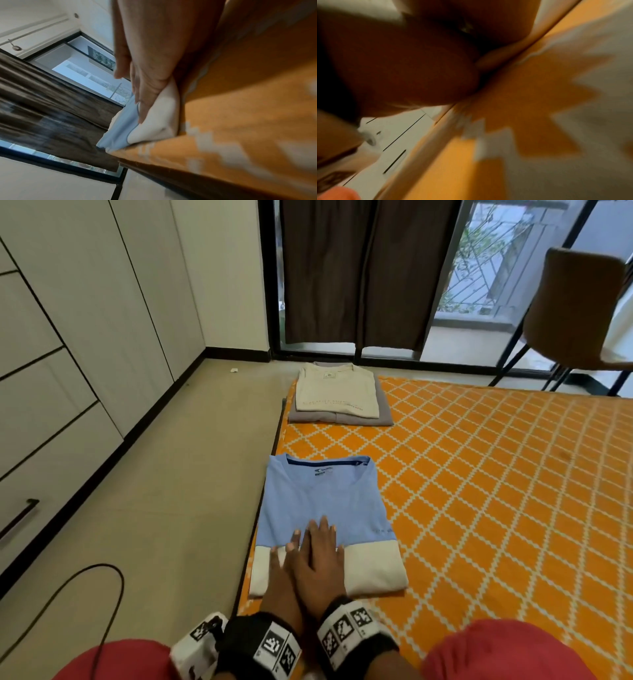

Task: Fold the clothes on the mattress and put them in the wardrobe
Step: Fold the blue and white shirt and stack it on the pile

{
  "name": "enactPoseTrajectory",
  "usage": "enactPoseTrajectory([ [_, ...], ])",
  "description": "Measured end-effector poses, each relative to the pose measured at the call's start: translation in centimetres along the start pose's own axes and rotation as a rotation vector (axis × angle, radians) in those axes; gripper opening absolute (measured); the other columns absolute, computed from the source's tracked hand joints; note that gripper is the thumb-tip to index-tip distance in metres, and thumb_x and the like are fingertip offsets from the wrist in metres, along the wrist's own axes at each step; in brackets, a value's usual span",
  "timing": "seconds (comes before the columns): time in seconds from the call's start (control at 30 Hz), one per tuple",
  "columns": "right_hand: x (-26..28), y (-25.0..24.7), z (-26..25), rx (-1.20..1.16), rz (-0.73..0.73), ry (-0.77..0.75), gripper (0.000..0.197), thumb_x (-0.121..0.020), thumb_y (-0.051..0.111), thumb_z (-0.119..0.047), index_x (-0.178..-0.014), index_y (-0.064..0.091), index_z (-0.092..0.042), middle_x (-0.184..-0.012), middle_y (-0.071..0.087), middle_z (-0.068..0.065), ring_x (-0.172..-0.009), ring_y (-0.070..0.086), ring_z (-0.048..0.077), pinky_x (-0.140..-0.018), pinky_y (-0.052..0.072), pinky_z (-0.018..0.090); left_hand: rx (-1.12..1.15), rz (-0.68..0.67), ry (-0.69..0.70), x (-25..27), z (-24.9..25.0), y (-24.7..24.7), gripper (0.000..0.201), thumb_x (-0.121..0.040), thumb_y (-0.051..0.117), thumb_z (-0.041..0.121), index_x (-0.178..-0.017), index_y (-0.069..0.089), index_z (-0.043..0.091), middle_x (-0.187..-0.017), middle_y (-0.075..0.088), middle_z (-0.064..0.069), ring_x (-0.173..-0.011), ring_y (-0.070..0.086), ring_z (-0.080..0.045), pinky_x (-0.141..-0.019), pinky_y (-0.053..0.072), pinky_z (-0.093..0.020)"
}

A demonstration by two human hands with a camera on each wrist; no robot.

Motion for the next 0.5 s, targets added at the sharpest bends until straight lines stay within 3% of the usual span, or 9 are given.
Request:
enactPoseTrajectory([
  [0.07,0.2,0.5,0.8,0.156,-0.031,0.004,0.076,-0.093,0.020,-0.063,-0.156,0.004,-0.022,-0.157,-0.015,-0.014,-0.148,-0.015,0.009,-0.117,-0.011,0.031,-0.009,-0.013,-0.033,-0.1,-0.4,1.1,0.084,-0.083,0.033,0.032,-0.154,-0.006,0.011,-0.148,0.039,-0.011,-0.135,0.031,-0.034,-0.098,0.042,-0.062],
  [0.13,0.0,-0.1,1.4,0.257,-0.058,0.041,0.076,-0.094,0.015,-0.062,-0.156,-0.001,-0.021,-0.157,-0.019,-0.010,-0.148,-0.016,0.010,-0.117,-0.011,0.032,-0.006,-0.014,-0.004,0.4,-0.1,0.3,0.078,-0.091,0.032,0.038,-0.155,-0.009,0.019,-0.161,0.009,-0.008,-0.143,0.020,-0.031,-0.101,0.039,-0.063],
  [0.2,0.0,-0.8,1.8,0.359,-0.070,0.065,0.071,-0.099,0.018,-0.056,-0.155,-0.006,-0.020,-0.160,-0.021,-0.003,-0.148,-0.016,0.012,-0.117,-0.011,0.034,-0.090,-0.051,-0.054,0.5,0.1,-0.1,0.069,-0.103,0.029,0.037,-0.152,-0.018,0.028,-0.151,-0.033,0.001,-0.149,-0.011,-0.026,-0.115,0.016,-0.058],
  [0.23,0.1,-1.1,1.9,0.382,-0.073,0.081,0.072,-0.099,0.018,-0.057,-0.155,-0.009,-0.020,-0.160,-0.021,-0.002,-0.148,-0.017,0.012,-0.118,-0.010,0.035,-0.038,-0.053,-0.045,0.4,0.1,-0.2,0.070,-0.103,0.036,0.036,-0.154,-0.011,0.028,-0.151,-0.033,0.000,-0.149,-0.011,-0.027,-0.114,0.017,-0.059],
  [0.27,0.2,-1.5,2.2,0.400,-0.076,0.103,0.076,-0.096,0.015,-0.062,-0.154,-0.011,-0.021,-0.160,-0.022,-0.003,-0.147,-0.018,0.011,-0.118,-0.011,0.036,-0.030,0.021,-0.008,0.1,-0.1,-0.1,0.077,-0.096,0.053,0.034,-0.155,0.005,0.025,-0.159,-0.018,-0.005,-0.149,0.004,-0.030,-0.106,0.030,-0.063],
  [0.33,0.4,-2.3,2.9,0.459,-0.065,0.152,0.078,-0.094,0.013,-0.065,-0.153,-0.016,-0.022,-0.158,-0.027,-0.005,-0.146,-0.021,0.011,-0.119,-0.011,0.039,-0.041,-0.055,-0.059,0.8,-0.2,0.2,0.097,-0.059,0.088,0.025,-0.142,0.038,0.025,-0.155,0.027,-0.012,-0.134,0.036,-0.032,-0.077,0.051,-0.062],
  [0.37,0.3,-2.9,3.5,0.496,-0.043,0.176,0.077,-0.096,0.015,-0.064,-0.152,-0.018,-0.022,-0.157,-0.028,-0.006,-0.146,-0.022,0.012,-0.119,-0.011,0.041,-0.053,-0.037,-0.058,0.7,-0.1,0.0,0.105,-0.050,0.093,0.019,-0.142,0.041,0.026,-0.155,0.029,-0.012,-0.134,0.039,-0.033,-0.076,0.052,-0.062],
  [0.47,0.1,-5.4,5.4,0.543,0.040,0.309,0.083,-0.095,0.019,-0.066,-0.152,-0.020,-0.020,-0.158,-0.027,-0.001,-0.148,-0.020,0.018,-0.119,-0.010,0.045,-0.097,-0.033,0.000,1.2,0.3,-0.8,0.093,-0.091,0.053,-0.003,-0.155,-0.006,0.030,-0.155,-0.028,-0.008,-0.149,-0.011,-0.035,-0.111,0.020,-0.063],
  [0.5,0.1,-6.2,5.8,0.521,0.068,0.362,0.086,-0.094,0.019,-0.069,-0.152,-0.019,-0.018,-0.159,-0.026,0.000,-0.148,-0.019,0.019,-0.119,-0.009,0.045,-0.109,-0.056,-0.009,1.6,0.3,-1.2,0.091,-0.093,0.043,-0.008,-0.153,-0.016,0.029,-0.154,-0.033,-0.009,-0.147,-0.020,-0.034,-0.115,0.012,-0.059],
])
Point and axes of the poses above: each hand's wrist, its own x-axis away from the middle knuckle, its own y-axis out of the palm, z = x × y, the point moved 2 cm from there along -x, towards the middle knuckle
